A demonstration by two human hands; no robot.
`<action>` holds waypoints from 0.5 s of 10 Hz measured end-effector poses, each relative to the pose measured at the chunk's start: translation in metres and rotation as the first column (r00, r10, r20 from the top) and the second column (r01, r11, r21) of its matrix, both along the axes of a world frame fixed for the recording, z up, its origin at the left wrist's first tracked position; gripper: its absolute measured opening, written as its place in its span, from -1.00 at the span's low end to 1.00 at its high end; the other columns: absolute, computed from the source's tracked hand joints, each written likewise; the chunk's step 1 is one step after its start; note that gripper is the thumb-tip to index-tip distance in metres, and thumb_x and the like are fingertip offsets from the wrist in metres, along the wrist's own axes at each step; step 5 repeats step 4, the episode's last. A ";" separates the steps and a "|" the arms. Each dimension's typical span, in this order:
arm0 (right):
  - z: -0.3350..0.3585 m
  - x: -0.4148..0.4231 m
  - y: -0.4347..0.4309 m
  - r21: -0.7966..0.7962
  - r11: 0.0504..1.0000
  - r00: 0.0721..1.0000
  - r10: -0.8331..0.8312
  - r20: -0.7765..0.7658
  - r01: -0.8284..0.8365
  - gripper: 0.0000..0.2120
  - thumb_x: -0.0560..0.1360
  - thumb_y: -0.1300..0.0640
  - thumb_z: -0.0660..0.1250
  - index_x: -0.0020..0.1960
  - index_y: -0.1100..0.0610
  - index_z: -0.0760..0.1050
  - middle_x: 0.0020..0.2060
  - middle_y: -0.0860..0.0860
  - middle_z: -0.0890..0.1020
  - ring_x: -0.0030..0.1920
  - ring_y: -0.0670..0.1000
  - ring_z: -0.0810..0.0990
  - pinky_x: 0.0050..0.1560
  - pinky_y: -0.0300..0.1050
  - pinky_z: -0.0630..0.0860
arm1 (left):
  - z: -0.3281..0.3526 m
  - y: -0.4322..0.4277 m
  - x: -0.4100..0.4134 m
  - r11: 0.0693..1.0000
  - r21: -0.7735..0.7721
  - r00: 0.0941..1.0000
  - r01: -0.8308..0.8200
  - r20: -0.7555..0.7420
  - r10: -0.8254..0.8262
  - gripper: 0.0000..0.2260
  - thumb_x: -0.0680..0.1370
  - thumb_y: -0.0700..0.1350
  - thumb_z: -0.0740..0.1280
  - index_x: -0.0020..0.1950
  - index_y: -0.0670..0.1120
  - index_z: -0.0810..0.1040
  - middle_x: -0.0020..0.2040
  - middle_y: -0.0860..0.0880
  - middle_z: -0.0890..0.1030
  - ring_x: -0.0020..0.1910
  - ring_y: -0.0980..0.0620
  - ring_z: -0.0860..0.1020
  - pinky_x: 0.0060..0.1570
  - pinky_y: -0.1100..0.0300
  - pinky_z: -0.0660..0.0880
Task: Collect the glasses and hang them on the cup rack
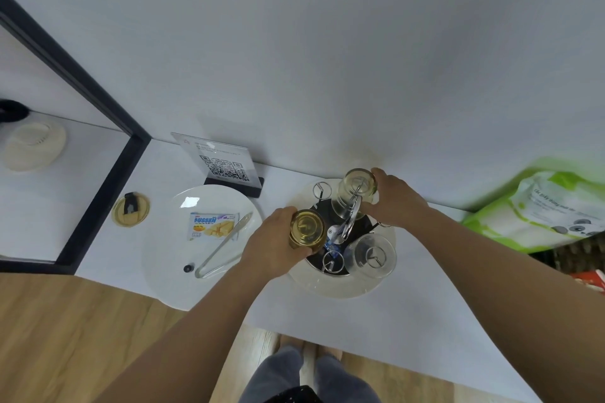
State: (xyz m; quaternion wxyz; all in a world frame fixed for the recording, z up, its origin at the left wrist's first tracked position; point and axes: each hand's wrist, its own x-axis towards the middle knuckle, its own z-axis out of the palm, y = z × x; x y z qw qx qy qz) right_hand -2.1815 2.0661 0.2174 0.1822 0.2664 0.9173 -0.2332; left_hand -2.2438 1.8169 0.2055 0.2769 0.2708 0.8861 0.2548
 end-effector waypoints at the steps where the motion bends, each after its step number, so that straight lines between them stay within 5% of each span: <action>1: 0.011 0.005 0.002 0.020 1.000 1.000 0.004 -0.003 -0.004 -0.18 0.40 -0.25 0.40 0.48 0.06 0.11 0.25 0.16 0.47 0.21 0.17 0.49 0.14 0.11 0.52 | 0.005 0.000 -0.002 0.999 -0.037 1.000 0.012 0.011 -0.011 -0.24 0.32 0.09 0.55 0.41 -0.02 0.28 0.32 -0.03 0.46 0.29 -0.06 0.45 0.21 -0.03 0.48; 3: 0.045 0.020 0.017 0.004 0.999 0.992 -0.045 -0.115 0.046 -0.19 0.44 -0.22 0.38 0.53 0.03 0.09 0.38 0.11 0.41 0.36 0.12 0.41 0.26 0.13 0.44 | 0.040 0.004 -0.027 1.000 0.013 0.999 -0.004 -0.042 0.004 -0.10 0.33 0.13 0.53 0.53 -0.01 0.13 0.48 -0.05 0.31 0.43 -0.06 0.31 0.36 -0.06 0.34; 5: 0.063 0.026 0.021 -0.003 0.996 0.981 -0.085 -0.172 0.086 -0.21 0.43 -0.23 0.38 0.51 0.03 0.14 0.38 0.09 0.42 0.35 0.10 0.43 0.27 0.13 0.44 | 0.066 0.015 -0.040 0.995 0.100 0.997 -0.028 -0.068 0.035 -0.18 0.37 0.13 0.51 0.51 -0.02 0.19 0.47 -0.06 0.33 0.42 -0.05 0.33 0.36 -0.04 0.35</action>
